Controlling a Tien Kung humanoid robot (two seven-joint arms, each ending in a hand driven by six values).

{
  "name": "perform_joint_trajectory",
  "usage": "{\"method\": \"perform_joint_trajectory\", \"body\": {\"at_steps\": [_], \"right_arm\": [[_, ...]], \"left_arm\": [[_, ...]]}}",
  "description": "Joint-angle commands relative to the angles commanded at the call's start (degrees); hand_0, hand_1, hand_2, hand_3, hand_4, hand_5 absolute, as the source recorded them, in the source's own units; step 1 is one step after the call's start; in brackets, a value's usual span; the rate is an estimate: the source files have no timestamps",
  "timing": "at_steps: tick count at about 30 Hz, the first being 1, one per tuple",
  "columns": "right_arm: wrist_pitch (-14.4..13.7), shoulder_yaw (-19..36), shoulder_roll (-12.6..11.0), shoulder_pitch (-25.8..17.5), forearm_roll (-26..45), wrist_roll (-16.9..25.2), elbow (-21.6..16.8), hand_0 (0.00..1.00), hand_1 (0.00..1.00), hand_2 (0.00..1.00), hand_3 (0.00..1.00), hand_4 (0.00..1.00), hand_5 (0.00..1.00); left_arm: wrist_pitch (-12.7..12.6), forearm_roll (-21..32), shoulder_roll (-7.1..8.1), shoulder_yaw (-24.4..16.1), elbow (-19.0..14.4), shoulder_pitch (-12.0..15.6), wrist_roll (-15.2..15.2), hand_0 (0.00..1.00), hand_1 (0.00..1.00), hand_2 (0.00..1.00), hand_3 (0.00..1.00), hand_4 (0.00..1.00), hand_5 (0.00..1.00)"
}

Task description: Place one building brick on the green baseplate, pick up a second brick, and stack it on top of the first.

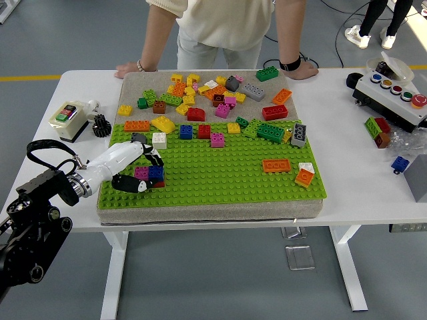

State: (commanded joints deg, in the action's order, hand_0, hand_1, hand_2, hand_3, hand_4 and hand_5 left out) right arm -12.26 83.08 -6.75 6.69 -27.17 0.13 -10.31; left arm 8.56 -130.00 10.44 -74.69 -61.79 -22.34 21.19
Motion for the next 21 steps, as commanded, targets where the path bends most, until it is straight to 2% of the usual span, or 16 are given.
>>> {"method": "perform_joint_trajectory", "body": {"at_steps": [21], "right_arm": [[-0.06,-0.40,0.04,-0.14,0.24,0.08,0.00,0.742,0.659,0.710,0.597,0.921,0.511]], "left_arm": [[-0.07,0.00,0.04,-0.28,0.58,0.14,0.03,0.868,0.676,0.585,0.559,0.722,0.102]]}}
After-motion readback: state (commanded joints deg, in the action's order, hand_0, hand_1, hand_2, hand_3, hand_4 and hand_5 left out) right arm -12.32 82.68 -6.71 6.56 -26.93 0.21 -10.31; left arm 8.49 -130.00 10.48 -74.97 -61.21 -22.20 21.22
